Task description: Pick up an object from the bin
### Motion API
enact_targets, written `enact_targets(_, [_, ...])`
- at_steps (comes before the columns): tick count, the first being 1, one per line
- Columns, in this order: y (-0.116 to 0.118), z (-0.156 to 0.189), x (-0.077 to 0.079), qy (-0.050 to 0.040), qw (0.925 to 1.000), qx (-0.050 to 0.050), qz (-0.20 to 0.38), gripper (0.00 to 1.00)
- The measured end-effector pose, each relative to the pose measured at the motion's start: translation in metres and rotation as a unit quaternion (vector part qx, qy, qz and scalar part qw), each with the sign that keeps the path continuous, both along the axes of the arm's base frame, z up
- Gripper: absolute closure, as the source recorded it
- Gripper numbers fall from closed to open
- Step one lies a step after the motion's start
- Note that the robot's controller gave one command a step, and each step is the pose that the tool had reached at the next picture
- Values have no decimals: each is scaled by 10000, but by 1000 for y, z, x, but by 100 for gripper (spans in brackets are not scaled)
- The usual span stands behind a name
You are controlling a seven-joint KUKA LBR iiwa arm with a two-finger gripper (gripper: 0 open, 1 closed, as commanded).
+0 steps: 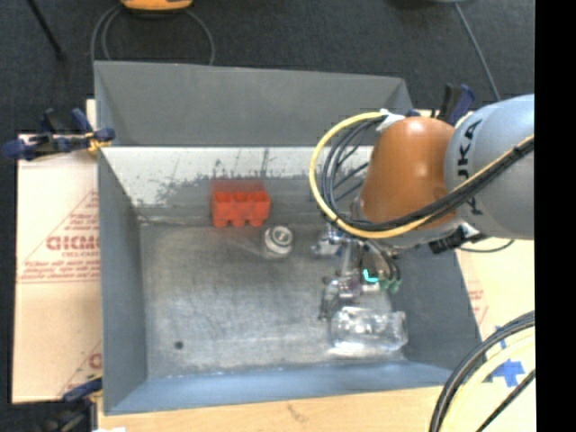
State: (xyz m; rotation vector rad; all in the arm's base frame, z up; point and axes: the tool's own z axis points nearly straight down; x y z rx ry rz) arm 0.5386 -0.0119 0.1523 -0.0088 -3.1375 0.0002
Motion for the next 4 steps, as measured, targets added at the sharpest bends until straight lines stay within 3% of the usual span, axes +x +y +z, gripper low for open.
enact_targets(1, [-41, -80, -24, -86, 9994, 33, 340, 0])
enact_targets(2, [-46, -80, -3, 7, 9996, 72, 288, 0])
enact_targets(3, [-47, -77, 2, -98, 9995, 52, 302, 100])
enact_targets(4, [-47, 54, 0, -80, 9996, -4, 259, 100])
